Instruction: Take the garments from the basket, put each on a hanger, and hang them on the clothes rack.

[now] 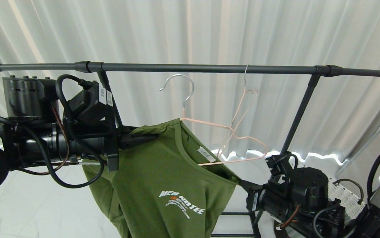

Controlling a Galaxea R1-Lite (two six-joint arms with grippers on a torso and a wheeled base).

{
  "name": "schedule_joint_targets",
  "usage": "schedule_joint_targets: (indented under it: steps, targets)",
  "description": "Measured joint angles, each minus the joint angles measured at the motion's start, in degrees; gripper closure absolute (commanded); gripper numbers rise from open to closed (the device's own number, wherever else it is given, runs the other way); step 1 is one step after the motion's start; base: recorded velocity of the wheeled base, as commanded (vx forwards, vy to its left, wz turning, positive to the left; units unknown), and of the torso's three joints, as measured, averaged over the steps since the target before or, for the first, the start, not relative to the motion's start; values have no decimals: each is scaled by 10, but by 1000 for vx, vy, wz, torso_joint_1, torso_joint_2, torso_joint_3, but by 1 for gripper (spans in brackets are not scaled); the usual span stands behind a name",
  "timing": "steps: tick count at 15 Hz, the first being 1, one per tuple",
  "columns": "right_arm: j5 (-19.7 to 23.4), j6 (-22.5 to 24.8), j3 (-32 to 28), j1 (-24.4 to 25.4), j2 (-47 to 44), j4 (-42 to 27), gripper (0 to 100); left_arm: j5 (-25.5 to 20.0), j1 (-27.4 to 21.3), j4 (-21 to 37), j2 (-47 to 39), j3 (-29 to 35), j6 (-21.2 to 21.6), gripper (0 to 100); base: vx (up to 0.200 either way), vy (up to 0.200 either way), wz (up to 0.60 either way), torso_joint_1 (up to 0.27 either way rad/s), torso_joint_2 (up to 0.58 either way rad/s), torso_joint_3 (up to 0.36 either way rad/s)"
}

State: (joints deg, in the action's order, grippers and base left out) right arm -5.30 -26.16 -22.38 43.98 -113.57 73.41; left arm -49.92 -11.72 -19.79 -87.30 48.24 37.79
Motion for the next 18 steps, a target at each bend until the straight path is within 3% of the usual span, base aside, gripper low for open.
schedule_joint_targets:
  steps: [6,10,13,15,18]
  targets:
    - [9,16,5,-59,55,-1,100,33,1,-30,-8,-25,0,100,0,0,0,0,0,0]
    - [46,32,4,-102,99,-8,100,43,1,-33,-13,-43,4,100,0,0,0,0,0,0]
    - [56,40,1,-116,124,-17,100,44,0,-33,-15,-51,5,100,0,0,0,0,0,0]
    - [57,46,0,-117,140,-30,100,52,0,-33,-21,-63,33,100,0,0,0,0,0,0]
    - [80,53,-10,-118,175,-79,100,85,0,-34,-37,-69,47,100,0,0,0,0,0,0]
